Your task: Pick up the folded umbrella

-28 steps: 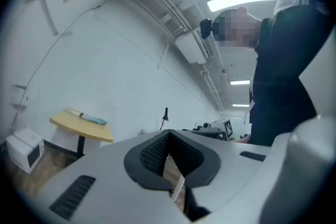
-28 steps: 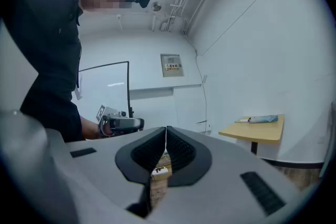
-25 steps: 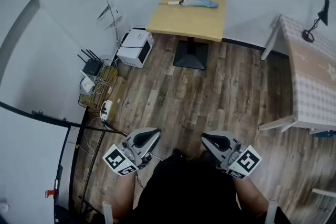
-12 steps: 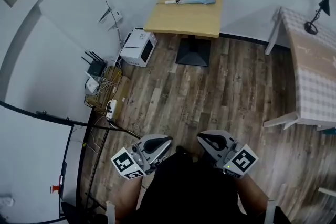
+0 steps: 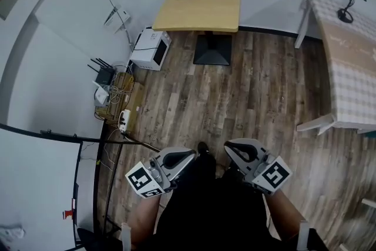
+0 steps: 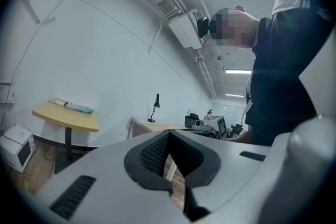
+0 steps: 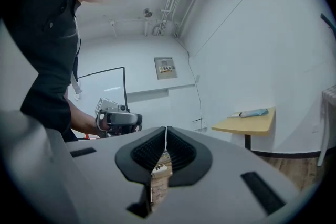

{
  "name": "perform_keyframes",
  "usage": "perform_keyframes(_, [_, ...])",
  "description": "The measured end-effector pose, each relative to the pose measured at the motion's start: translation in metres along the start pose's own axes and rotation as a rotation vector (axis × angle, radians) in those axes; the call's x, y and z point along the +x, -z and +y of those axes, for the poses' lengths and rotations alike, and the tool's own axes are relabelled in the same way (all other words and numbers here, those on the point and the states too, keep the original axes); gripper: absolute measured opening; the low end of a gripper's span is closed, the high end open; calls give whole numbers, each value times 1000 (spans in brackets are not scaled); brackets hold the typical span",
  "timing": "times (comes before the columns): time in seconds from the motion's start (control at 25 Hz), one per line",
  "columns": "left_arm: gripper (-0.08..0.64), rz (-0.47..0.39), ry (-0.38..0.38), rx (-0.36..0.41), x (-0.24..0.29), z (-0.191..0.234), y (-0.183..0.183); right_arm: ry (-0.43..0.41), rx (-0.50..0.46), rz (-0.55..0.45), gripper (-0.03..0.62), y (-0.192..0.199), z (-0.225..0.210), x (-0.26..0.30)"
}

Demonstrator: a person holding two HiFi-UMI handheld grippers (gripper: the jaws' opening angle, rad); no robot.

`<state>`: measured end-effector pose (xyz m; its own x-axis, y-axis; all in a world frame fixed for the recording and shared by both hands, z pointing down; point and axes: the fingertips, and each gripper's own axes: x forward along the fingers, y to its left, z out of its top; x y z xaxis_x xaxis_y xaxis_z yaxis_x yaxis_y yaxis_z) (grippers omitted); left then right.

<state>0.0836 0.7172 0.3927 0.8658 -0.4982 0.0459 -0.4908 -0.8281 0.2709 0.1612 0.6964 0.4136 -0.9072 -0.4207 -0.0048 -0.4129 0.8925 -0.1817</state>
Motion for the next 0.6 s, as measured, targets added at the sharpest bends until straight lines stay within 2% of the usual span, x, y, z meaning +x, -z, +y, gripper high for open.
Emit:
perform_keyframes(0.12, [9,-6,31,25,8,8,-6,29,-5,2,20,-1,-9,0])
perform_keyframes(0.28, [9,-30,69,19,17,30,-8,95,-4,31,21,5,-32,3])
perform_keyframes(0.44, [9,-74,92,-8,16,70,-15,135,-28,58,20,-1,-51,26])
perform_keyframes(0.6, [9,-135,99,4,13,120,-37,142,-57,96,20,-6,-73,67])
